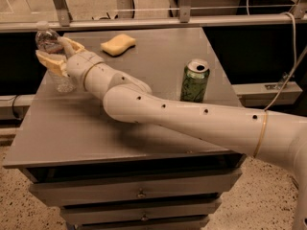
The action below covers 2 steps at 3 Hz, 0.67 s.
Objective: Place water bottle upright
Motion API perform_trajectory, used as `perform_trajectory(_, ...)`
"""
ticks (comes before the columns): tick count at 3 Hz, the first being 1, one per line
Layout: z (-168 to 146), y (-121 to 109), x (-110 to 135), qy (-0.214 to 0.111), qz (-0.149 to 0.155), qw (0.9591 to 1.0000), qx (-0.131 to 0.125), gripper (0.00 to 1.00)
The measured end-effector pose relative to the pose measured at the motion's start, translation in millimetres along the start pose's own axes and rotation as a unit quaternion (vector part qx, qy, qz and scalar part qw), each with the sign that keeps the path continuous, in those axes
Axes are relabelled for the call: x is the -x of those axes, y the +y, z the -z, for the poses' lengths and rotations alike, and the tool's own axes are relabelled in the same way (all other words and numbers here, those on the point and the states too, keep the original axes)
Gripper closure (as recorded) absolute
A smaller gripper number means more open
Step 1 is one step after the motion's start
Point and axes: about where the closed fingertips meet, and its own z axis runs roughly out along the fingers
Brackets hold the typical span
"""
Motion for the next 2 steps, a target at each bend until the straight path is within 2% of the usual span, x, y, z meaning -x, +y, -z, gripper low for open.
perform_trajectory(1, 2.2, 1.1, -2.8, 0.003, -0.003, 1.0, 0.001, 0.04)
perform_trajectory(2, 3.9, 1.6, -3.7, 0.005, -0.004, 1.0, 0.0, 0.0)
